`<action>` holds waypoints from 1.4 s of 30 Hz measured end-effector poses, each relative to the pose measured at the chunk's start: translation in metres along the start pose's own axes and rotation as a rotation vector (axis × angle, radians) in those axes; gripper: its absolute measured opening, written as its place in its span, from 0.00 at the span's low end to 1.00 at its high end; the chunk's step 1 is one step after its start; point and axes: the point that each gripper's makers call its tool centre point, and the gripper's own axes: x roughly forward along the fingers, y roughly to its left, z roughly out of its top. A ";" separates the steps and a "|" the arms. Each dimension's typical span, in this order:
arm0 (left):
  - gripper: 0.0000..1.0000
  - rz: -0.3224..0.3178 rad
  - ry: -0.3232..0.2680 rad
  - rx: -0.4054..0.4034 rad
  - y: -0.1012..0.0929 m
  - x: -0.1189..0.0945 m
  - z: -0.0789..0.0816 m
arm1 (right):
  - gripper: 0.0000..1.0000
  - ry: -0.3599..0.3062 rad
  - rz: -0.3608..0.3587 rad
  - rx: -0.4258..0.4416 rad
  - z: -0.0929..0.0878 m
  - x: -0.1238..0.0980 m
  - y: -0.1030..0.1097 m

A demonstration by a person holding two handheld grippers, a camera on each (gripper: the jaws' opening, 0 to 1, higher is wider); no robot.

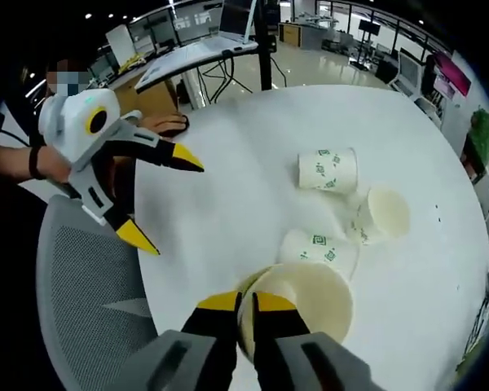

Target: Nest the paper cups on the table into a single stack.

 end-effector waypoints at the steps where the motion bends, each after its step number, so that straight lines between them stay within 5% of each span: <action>1: 0.71 0.000 0.000 -0.001 0.000 0.000 0.000 | 0.02 0.000 -0.001 0.000 0.000 -0.001 0.000; 24: 0.71 -0.016 -0.001 0.022 -0.010 -0.001 0.008 | 0.17 -0.069 -0.012 0.040 0.007 -0.016 -0.005; 42: 0.71 -0.001 -0.007 0.035 0.005 0.000 0.021 | 0.44 -0.337 -0.095 0.244 0.001 -0.051 -0.024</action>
